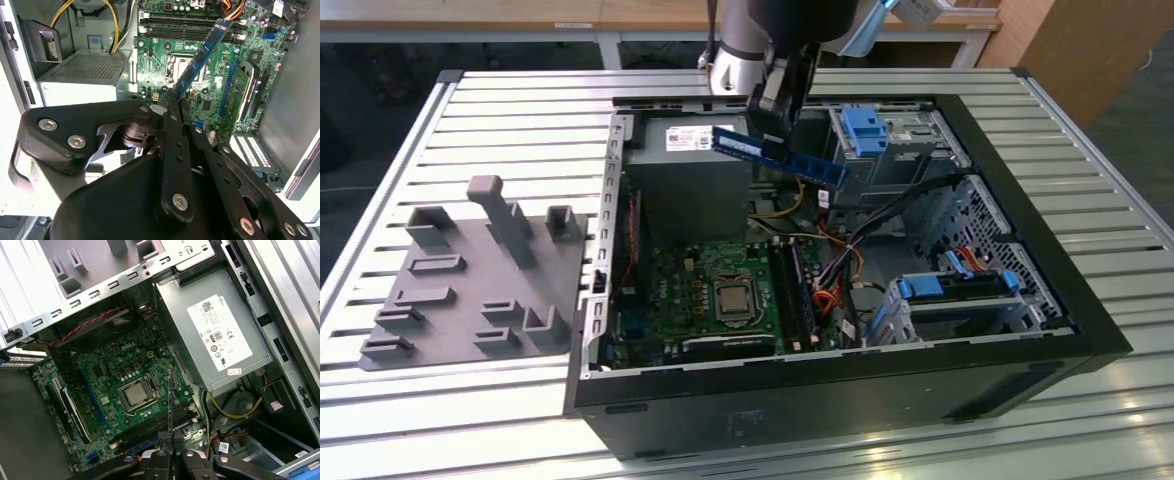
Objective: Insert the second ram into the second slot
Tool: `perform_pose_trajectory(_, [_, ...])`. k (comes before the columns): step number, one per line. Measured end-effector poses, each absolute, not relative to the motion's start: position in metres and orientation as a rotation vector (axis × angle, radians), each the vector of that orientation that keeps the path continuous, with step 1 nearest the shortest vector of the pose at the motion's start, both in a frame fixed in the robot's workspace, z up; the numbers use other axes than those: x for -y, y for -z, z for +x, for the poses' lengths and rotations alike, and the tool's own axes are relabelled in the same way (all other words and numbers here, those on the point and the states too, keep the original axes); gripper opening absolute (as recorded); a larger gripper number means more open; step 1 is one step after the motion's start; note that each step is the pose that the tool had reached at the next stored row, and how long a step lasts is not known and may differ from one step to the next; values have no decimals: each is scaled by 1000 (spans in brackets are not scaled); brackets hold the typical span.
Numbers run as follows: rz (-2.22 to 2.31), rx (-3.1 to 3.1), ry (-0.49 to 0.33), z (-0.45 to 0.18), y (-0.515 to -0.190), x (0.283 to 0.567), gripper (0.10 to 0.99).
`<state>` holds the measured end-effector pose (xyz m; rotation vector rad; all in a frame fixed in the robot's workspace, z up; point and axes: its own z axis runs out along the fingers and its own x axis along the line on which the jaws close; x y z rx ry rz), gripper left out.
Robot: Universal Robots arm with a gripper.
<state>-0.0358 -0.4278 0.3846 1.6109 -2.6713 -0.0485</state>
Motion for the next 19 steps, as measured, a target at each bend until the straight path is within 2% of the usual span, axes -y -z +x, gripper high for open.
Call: perform_pose_trajectory(19, [1483, 2746, 50, -36, -385, 428, 133])
